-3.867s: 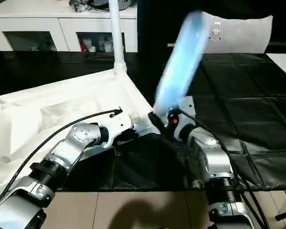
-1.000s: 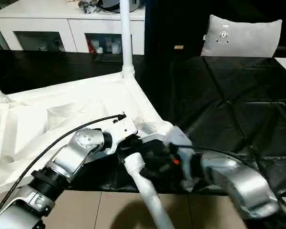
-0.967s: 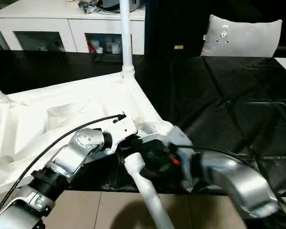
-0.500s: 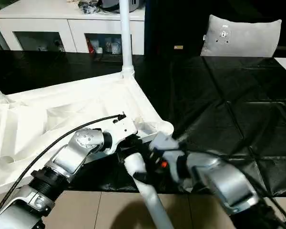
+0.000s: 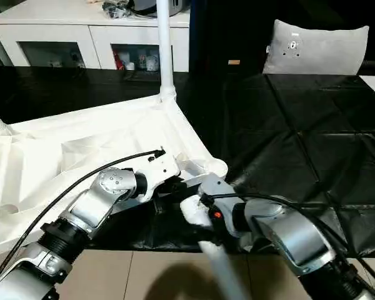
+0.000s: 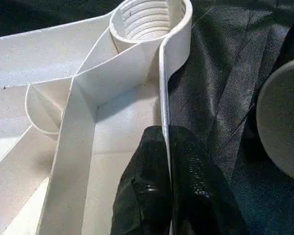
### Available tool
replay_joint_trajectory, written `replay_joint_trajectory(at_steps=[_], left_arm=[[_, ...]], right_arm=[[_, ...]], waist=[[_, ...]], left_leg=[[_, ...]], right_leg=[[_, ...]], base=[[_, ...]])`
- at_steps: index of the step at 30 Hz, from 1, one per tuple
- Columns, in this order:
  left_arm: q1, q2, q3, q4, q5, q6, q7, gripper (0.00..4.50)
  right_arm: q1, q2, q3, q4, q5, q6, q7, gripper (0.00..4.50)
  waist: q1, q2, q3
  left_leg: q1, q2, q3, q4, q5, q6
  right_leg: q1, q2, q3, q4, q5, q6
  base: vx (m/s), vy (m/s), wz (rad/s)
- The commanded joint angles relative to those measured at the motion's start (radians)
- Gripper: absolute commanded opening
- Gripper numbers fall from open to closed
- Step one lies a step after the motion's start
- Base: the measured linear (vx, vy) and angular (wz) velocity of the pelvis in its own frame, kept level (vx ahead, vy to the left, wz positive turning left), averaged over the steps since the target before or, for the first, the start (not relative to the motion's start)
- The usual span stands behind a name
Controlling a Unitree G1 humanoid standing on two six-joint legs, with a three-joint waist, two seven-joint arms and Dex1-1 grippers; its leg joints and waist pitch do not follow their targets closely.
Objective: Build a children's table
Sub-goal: Insert table leg to table base
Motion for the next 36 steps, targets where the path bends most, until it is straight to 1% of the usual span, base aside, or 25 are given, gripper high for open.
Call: replay_joint_trajectory(at_steps=[1,2,3,5,7,8,9,10,16,17,19,20,21,22,24,25,27,28,29,30,31,33,34,35,36], left_arm=[[0.012,0.015,-0.027,0.043,0.032,0.019,0.010,0.00],[0.012,0.016,-0.028,0.044,0.033,0.018,0.011,0.00],[0.012,0.017,-0.029,0.044,0.035,0.015,0.013,0.00],[0.011,0.019,-0.032,0.048,0.039,-0.002,0.016,0.00],[0.009,0.020,-0.034,0.050,0.040,-0.019,0.016,0.00],[0.009,0.021,-0.034,0.050,0.040,-0.023,0.014,0.00],[0.009,0.024,-0.035,0.048,0.039,-0.038,0.011,0.00],[0.009,0.024,-0.035,0.048,0.039,-0.038,0.011,0.00],[0.005,0.033,-0.025,0.040,0.031,-0.081,0.012,0.00],[0.002,0.031,-0.008,0.035,0.013,-0.095,0.011,0.00],[0.002,0.031,-0.005,0.033,0.009,-0.096,0.009,0.00],[0.003,0.030,0.007,0.022,-0.010,-0.097,-0.002,0.00],[0.006,0.029,0.018,0.009,-0.029,-0.093,-0.012,0.45],[0.008,0.027,0.026,0.000,-0.042,-0.088,-0.019,0.57],[0.014,0.024,0.050,-0.025,-0.078,-0.078,-0.035,0.65],[0.016,0.022,0.066,-0.033,-0.094,-0.078,-0.035,0.93],[0.017,0.020,0.079,-0.038,-0.107,-0.080,-0.032,1.00],[0.017,0.014,0.100,-0.045,-0.131,-0.076,-0.032,1.04],[0.015,0.009,0.124,-0.053,-0.156,-0.066,-0.032,1.12],[0.012,0.004,0.150,-0.061,-0.184,-0.057,-0.032,1.37],[0.010,0.002,0.165,-0.065,-0.197,-0.052,-0.029,1.43],[0.008,0.000,0.180,-0.068,-0.211,-0.048,-0.025,1.47],[0.003,-0.006,0.205,-0.073,-0.234,-0.040,-0.016,1.68],[0.003,-0.007,0.210,-0.075,-0.239,-0.038,-0.015,1.68],[0.001,-0.012,0.229,-0.079,-0.258,-0.026,-0.009,1.81]], right_arm=[[-0.010,-0.008,-0.014,0.012,-0.003,0.009,0.004,3.58],[-0.010,-0.010,-0.015,0.014,-0.003,0.010,0.006,3.48],[-0.010,-0.011,-0.016,0.015,-0.004,0.011,0.008,3.48],[-0.011,-0.015,-0.016,0.018,-0.007,0.012,0.012,3.19],[-0.011,-0.019,-0.015,0.020,-0.009,0.012,0.015,3.14],[-0.010,-0.020,-0.015,0.021,-0.009,0.012,0.015,3.00],[-0.009,-0.023,-0.015,0.021,-0.009,0.013,0.015,3.00],[-0.009,-0.023,-0.015,0.021,-0.009,0.013,0.015,2.86],[0.004,-0.030,-0.018,0.019,-0.012,0.013,0.011,2.77],[0.008,-0.034,-0.021,0.019,-0.012,0.011,0.014,2.77],[0.008,-0.035,-0.023,0.019,-0.012,0.011,0.014,2.76],[0.011,-0.040,-0.030,0.018,-0.011,0.008,0.019,2.76],[0.014,-0.043,-0.040,0.016,-0.003,0.003,0.025,2.76],[0.015,-0.043,-0.047,0.016,0.003,-0.001,0.030,2.76],[0.018,-0.045,-0.075,0.011,0.029,-0.009,0.047,2.76],[0.019,-0.049,-0.095,0.004,0.046,-0.011,0.058,2.76],[0.020,-0.054,-0.113,-0.003,0.061,-0.013,0.067,2.76],[0.020,-0.055,-0.142,-0.008,0.085,-0.013,0.079,2.76],[0.018,-0.052,-0.182,-0.013,0.118,-0.007,0.090,2.76],[0.015,-0.048,-0.228,-0.019,0.155,0.000,0.102,2.76],[0.010,-0.043,-0.251,-0.019,0.169,0.002,0.098,2.76],[0.004,-0.038,-0.274,-0.018,0.180,0.004,0.093,2.75],[0.000,-0.028,-0.301,-0.017,0.194,-0.001,0.086,2.75],[0.000,-0.026,-0.307,-0.016,0.197,-0.002,0.085,2.75],[-0.004,-0.012,-0.329,-0.015,0.213,-0.001,0.080,2.75]], waist=[[0.006,-0.012,-0.062],[0.006,-0.012,-0.062],[0.006,-0.011,-0.063],[0.006,-0.012,-0.063],[0.006,-0.013,-0.063],[0.007,-0.012,-0.063],[0.007,-0.012,-0.063],[0.007,-0.012,-0.063],[0.007,-0.012,-0.064],[0.007,-0.013,-0.064],[0.006,-0.013,-0.064],[0.007,-0.014,-0.064],[0.007,-0.013,-0.063],[0.007,-0.016,-0.065],[0.008,-0.014,-0.066],[0.007,-0.015,-0.066],[0.009,-0.014,-0.065],[0.010,-0.014,-0.065],[0.010,-0.014,-0.065],[0.012,-0.015,-0.065],[0.012,-0.016,-0.064],[0.013,-0.015,-0.064],[0.012,-0.016,-0.064],[0.013,-0.016,-0.064],[0.012,-0.016,-0.065]], left_leg=[[-0.023,0.024,-0.008,-0.062,-0.056,0.063],[-0.022,0.024,-0.008,-0.062,-0.056,0.063],[-0.022,0.025,-0.008,-0.062,-0.055,0.063],[-0.022,0.025,-0.009,-0.062,-0.053,0.065],[-0.023,0.025,-0.009,-0.062,-0.055,0.065],[-0.022,0.025,-0.009,-0.062,-0.056,0.066],[-0.022,0.025,-0.009,-0.062,-0.054,0.065],[-0.022,0.025,-0.009,-0.062,-0.054,0.065],[-0.022,0.025,-0.009,-0.061,-0.045,0.067],[-0.022,0.026,-0.008,-0.061,-0.046,0.067],[-0.023,0.025,-0.008,-0.061,-0.047,0.067],[-0.022,0.025,-0.007,-0.061,-0.049,0.066],[-0.022,0.025,-0.008,-0.061,-0.050,0.066],[-0.022,0.024,-0.007,-0.060,-0.046,0.067],[-0.023,0.025,-0.007,-0.059,-0.039,0.072],[-0.024,0.026,-0.008,-0.059,-0.039,0.073],[-0.022,0.029,-0.008,-0.059,-0.038,0.079],[-0.022,0.029,-0.008,-0.059,-0.040,0.079],[-0.022,0.028,-0.007,-0.059,-0.042,0.080],[-0.021,0.027,-0.005,-0.059,-0.049,0.083],[-0.022,0.028,-0.006,-0.060,-0.050,0.085],[-0.022,0.026,-0.006,-0.059,-0.042,0.084],[-0.022,0.024,-0.005,-0.058,-0.039,0.084],[-0.022,0.023,-0.005,-0.058,-0.037,0.083],[-0.023,0.023,-0.004,-0.057,-0.034,0.083]], right_leg=[[0.077,-0.056,0.066,-0.071,-0.278,-0.048],[0.076,-0.056,0.066,-0.071,-0.278,-0.049],[0.076,-0.056,0.066,-0.071,-0.278,-0.050],[0.076,-0.056,0.066,-0.070,-0.271,-0.054],[0.077,-0.055,0.066,-0.069,-0.273,-0.051],[0.076,-0.056,0.066,-0.071,-0.276,-0.050],[0.077,-0.056,0.066,-0.070,-0.275,-0.049],[0.077,-0.056,0.066,-0.070,-0.275,-0.049],[0.077,-0.056,0.066,-0.067,-0.261,-0.052],[0.077,-0.056,0.067,-0.067,-0.259,-0.054],[0.077,-0.056,0.067,-0.067,-0.262,-0.053],[0.077,-0.056,0.067,-0.068,-0.268,-0.052],[0.077,-0.056,0.067,-0.069,-0.272,-0.052],[0.078,-0.056,0.067,-0.068,-0.268,-0.052],[0.077,-0.059,0.068,-0.065,-0.254,-0.061],[0.078,-0.058,0.068,-0.063,-0.248,-0.065],[0.076,-0.057,0.068,-0.063,-0.241,-0.076],[0.076,-0.057,0.068,-0.063,-0.241,-0.078],[0.076,-0.058,0.067,-0.064,-0.246,-0.080],[0.077,-0.059,0.067,-0.066,-0.257,-0.081],[0.076,-0.058,0.066,-0.066,-0.268,-0.078],[0.076,-0.056,0.065,-0.067,-0.276,-0.070],[0.075,-0.054,0.064,-0.069,-0.282,-0.062],[0.076,-0.055,0.064,-0.069,-0.284,-0.061],[0.076,-0.055,0.063,-0.070,-0.286,-0.058]], base=[[0.000,0.000,0.00],[0.000,0.000,0.00],[0.000,0.000,0.00],[0.000,0.000,0.00],[0.000,0.000,0.00],[0.000,0.000,0.00],[0.000,0.000,0.00],[0.000,0.000,0.00],[0.000,0.000,0.00],[0.000,0.000,0.00],[0.000,0.000,0.00],[0.000,0.000,0.00],[0.000,0.000,0.00],[0.000,0.000,0.00],[0.000,0.000,0.00],[0.000,0.000,0.00],[0.000,0.000,0.00],[0.000,0.000,0.00],[0.000,0.000,0.00],[0.000,0.000,0.00],[0.000,0.000,0.00],[0.000,0.000,0.00],[0.000,0.000,0.00],[0.000,0.000,0.00],[0.000,0.000,0.00]])
